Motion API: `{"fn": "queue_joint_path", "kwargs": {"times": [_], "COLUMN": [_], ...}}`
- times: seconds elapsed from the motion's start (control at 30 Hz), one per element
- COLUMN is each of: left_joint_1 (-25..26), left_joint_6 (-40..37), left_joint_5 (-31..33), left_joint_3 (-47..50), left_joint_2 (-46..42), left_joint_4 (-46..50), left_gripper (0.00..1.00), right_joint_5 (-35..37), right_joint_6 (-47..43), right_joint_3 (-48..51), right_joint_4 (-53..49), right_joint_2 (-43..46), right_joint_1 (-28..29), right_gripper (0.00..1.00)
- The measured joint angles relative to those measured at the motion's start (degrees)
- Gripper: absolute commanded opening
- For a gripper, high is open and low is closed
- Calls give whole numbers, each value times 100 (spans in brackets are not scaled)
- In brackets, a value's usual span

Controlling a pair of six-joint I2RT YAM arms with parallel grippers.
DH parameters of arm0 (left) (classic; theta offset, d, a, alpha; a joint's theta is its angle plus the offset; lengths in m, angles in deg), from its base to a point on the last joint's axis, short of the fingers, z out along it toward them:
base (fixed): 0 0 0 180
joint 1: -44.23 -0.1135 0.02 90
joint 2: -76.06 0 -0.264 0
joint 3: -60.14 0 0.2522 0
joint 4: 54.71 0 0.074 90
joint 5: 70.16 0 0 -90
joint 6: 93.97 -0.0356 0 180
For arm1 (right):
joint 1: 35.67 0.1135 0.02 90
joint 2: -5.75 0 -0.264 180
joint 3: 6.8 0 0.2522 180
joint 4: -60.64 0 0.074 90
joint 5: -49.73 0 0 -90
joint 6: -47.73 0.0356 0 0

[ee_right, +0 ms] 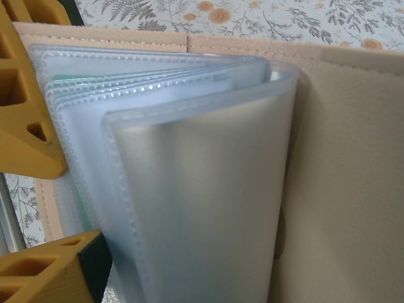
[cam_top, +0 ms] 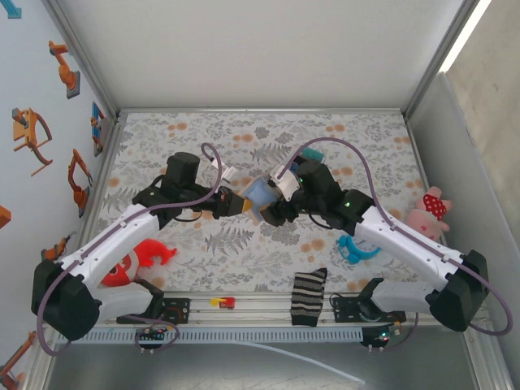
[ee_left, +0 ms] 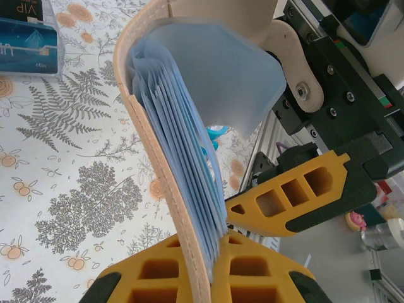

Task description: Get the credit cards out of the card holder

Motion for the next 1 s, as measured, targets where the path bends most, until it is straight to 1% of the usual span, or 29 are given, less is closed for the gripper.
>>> {"fn": "queue_joint_path", "kwargs": {"times": [0.27,0.43,0.5,0.63,0.73,0.8,0.9,1.0], "left_joint_1": [0,-2,-2,-15,-22,-22,-22,-17], "left_joint_6": [4,7,17,24,55,105,247,446], "left_joint_5": [-20,-20,-22,-31,-42,-63,-118,-232], "left_joint_3": [0,0,0,0,0,0,0,2], "left_joint_2": [15,15,15,15,39,74,146,227], "left_joint_4": [-31,-46,-55,-74,-90,-138,-297,-608], "left_gripper": [0,0,0,0,1,9,18,37], "right_joint_5": [-20,9,24,76,227,326,439,442], "right_joint_6": [0,-7,-15,17,118,223,463,807], "right_joint_3": [0,0,0,0,0,9,42,138], "right_joint_4": [-2,4,28,98,111,118,192,385], "right_joint_2": [2,0,0,2,13,24,39,39], "right_joint_1": [2,20,24,28,26,15,-7,-15], "right_gripper": [73,64,57,37,25,19,15,14]}}
